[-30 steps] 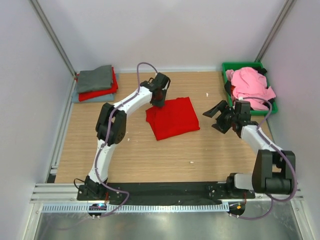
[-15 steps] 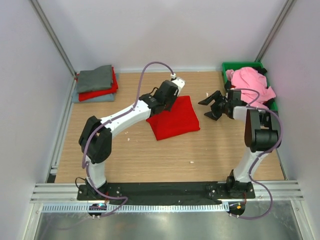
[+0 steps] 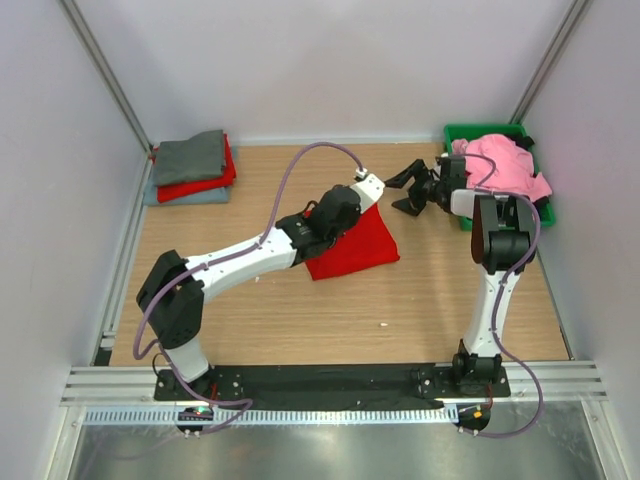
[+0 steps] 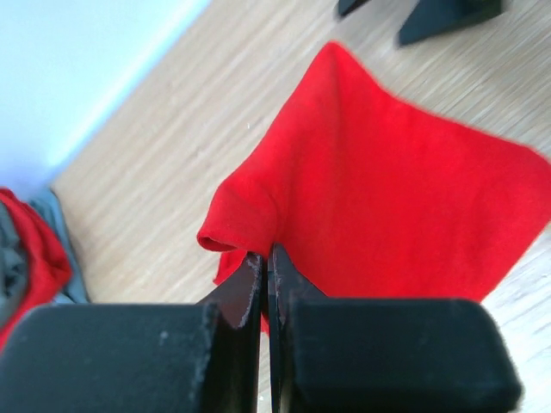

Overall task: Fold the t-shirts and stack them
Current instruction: Fold the tshirt

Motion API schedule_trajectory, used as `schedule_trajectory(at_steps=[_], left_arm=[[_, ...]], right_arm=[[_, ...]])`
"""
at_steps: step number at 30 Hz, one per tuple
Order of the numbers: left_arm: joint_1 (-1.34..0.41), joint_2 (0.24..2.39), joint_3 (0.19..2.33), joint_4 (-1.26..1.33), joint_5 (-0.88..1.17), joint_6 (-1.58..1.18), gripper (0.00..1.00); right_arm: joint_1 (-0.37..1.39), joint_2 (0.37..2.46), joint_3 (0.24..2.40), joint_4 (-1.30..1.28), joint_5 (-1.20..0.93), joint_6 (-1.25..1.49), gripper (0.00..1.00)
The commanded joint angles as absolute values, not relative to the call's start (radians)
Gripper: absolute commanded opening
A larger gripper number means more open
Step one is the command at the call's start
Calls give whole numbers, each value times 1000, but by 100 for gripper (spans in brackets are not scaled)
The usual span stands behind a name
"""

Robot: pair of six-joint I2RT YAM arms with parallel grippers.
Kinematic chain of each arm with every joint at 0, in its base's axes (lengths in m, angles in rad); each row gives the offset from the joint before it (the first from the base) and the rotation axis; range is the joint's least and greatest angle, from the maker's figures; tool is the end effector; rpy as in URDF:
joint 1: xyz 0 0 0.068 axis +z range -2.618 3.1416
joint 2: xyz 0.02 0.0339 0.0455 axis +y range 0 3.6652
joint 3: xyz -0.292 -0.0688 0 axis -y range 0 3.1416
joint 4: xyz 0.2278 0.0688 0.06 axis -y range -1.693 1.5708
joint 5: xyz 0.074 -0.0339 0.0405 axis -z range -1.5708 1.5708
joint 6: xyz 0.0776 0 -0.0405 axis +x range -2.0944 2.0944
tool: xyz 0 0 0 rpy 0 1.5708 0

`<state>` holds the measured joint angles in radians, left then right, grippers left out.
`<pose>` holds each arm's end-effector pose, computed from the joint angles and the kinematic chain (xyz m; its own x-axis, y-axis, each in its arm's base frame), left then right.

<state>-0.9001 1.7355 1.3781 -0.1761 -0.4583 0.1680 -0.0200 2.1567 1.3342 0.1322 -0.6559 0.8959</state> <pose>0.2916 -0.3123 0.3050 -0.2337 0.5359 -0.8113 0.5121 0.7772 0.3658 0.4858 0.0376 0.1444 -0.7525 0.6339 -0.1786 0.2132 0.4910 0.8447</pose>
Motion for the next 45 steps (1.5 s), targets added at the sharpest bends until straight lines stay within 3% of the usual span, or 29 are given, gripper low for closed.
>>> schedule_trajectory(at_steps=[1,17,26,30,36,45], left_arm=[[-949,1666,1356,-5,-580,285,0],[-1023,1671,1286,121,-683,385,0],[-1023,1663,1250,152,-706,397,0],[-1023,1661,1250,152,-713,394,0],[-1014,1680,1275,101,-721,373,0],[-821,1744,1299,15,-554,244,2]], right_arm=[[32,2223,1413,113,-698,858,82],[109,2336,1618,405,-916,1035,69],[130,2387,1500,652,-968,1190,65],[138,2387,1482,567,-968,1132,65],[138,2345,1500,88,-798,760,65],[132,2333,1468,6,-703,687,65]])
